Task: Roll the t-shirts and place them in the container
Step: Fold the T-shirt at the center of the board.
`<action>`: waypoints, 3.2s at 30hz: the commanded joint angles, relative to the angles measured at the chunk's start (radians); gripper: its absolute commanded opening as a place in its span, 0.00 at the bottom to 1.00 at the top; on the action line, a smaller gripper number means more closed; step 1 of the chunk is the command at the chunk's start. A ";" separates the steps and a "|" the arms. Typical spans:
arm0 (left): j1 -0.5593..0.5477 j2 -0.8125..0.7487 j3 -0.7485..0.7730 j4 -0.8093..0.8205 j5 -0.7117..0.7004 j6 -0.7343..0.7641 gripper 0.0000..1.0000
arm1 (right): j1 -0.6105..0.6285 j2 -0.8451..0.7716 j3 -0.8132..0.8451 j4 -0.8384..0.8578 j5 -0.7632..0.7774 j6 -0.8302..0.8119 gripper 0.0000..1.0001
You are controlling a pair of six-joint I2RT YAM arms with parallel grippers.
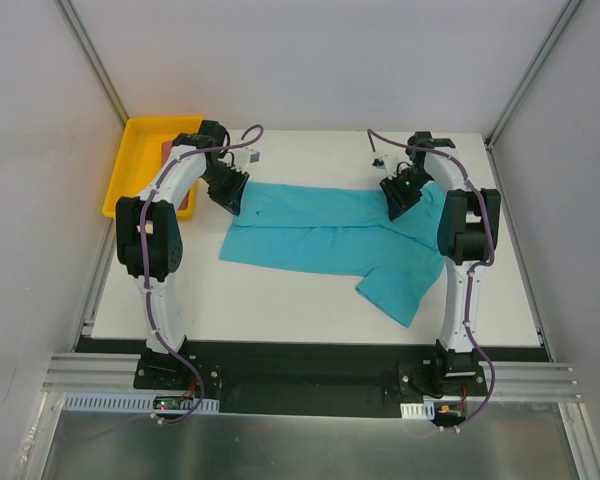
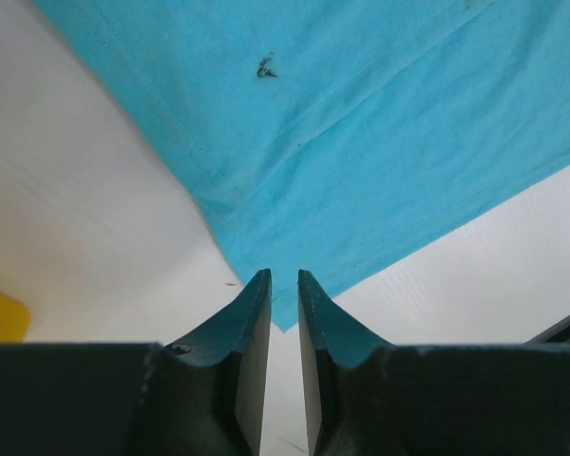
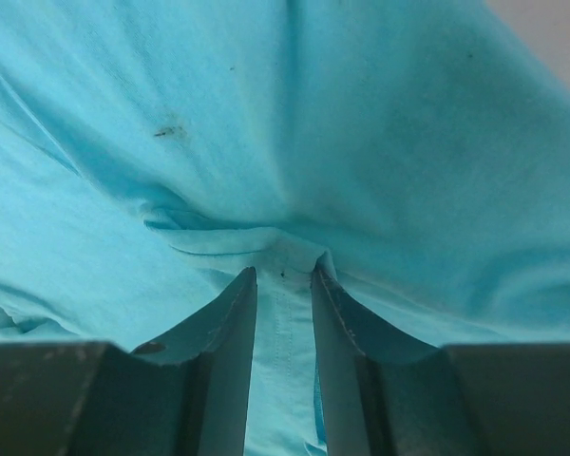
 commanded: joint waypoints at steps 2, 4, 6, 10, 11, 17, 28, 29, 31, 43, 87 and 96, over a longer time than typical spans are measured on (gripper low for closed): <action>-0.013 -0.031 0.013 -0.021 -0.014 0.011 0.17 | 0.006 -0.010 0.005 -0.002 0.006 0.004 0.29; -0.015 -0.031 0.013 -0.021 -0.014 0.013 0.17 | 0.009 -0.012 0.004 0.007 0.020 0.005 0.19; -0.016 -0.031 0.017 -0.021 -0.015 0.013 0.17 | 0.008 -0.018 0.001 0.012 0.032 0.010 0.05; -0.016 -0.037 0.021 -0.021 -0.015 0.013 0.17 | 0.014 -0.070 -0.034 0.044 0.071 0.048 0.01; -0.016 -0.040 0.023 -0.021 -0.014 0.013 0.17 | 0.017 -0.088 -0.048 0.053 0.074 0.056 0.01; -0.016 -0.036 0.046 -0.021 0.021 -0.003 0.18 | 0.104 -0.323 -0.287 0.131 0.100 0.125 0.01; -0.015 -0.016 0.053 -0.025 0.041 0.011 0.18 | 0.290 -0.567 -0.584 0.119 0.329 0.305 0.33; -0.015 -0.013 0.062 -0.025 0.044 0.006 0.18 | 0.276 -0.550 -0.553 0.110 0.324 0.301 0.33; -0.015 -0.005 0.073 -0.025 0.046 0.005 0.18 | 0.218 -0.512 -0.445 0.081 0.303 0.301 0.33; -0.013 0.127 0.167 -0.010 -0.083 -0.001 0.00 | -0.080 -0.182 -0.087 0.097 0.322 0.217 0.03; 0.017 0.446 0.693 0.028 -0.037 -0.060 0.00 | -0.124 0.237 0.303 0.412 0.546 0.064 0.01; -0.087 0.470 0.619 0.036 0.000 -0.093 0.00 | -0.124 0.228 0.271 0.411 0.557 0.054 0.01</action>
